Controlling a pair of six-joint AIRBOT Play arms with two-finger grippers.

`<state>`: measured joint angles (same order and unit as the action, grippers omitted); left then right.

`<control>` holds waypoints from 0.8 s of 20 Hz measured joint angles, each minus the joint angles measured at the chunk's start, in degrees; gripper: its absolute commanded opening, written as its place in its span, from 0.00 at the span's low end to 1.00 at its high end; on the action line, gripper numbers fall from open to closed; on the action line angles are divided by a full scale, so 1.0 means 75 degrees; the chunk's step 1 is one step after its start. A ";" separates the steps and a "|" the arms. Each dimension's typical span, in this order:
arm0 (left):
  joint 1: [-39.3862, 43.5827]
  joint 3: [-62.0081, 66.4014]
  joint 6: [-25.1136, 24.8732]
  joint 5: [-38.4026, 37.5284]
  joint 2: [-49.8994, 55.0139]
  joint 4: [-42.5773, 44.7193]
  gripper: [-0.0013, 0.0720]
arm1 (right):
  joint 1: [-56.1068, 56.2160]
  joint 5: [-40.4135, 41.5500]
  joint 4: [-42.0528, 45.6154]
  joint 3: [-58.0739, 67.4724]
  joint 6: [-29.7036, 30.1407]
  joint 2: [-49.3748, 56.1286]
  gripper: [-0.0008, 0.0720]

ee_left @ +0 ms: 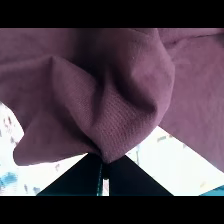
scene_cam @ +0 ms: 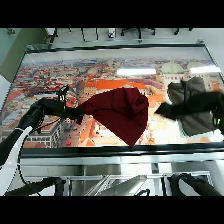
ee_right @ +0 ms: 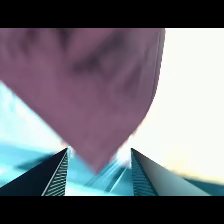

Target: Fold the shirts.

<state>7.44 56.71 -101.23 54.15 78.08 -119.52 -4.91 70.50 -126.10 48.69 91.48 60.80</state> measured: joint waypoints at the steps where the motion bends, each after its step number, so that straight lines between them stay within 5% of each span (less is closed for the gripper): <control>1: -0.0020 0.0029 -0.0026 0.0041 0.0015 0.0000 0.04 | 0.0017 -0.0259 -0.0361 -0.0752 0.0009 -0.0219 0.61; 6: -0.0020 0.0099 -0.0087 0.0187 0.0050 0.0000 0.04 | 0.0892 -0.1696 -0.1405 -0.2713 0.0152 -0.0134 0.61; 14: -0.0015 0.0108 -0.0114 0.0315 0.0055 0.0000 0.04 | 0.2649 -0.3144 -0.2483 -0.2868 0.0175 0.1291 0.58; 16: -0.0015 0.0114 -0.0114 0.0338 0.0055 -0.0003 0.04 | 0.2943 -0.3541 -0.2509 -0.2594 0.0178 0.1510 0.09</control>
<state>7.33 57.56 -102.08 56.69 78.50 -119.55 17.17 43.94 -144.92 29.23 92.82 72.12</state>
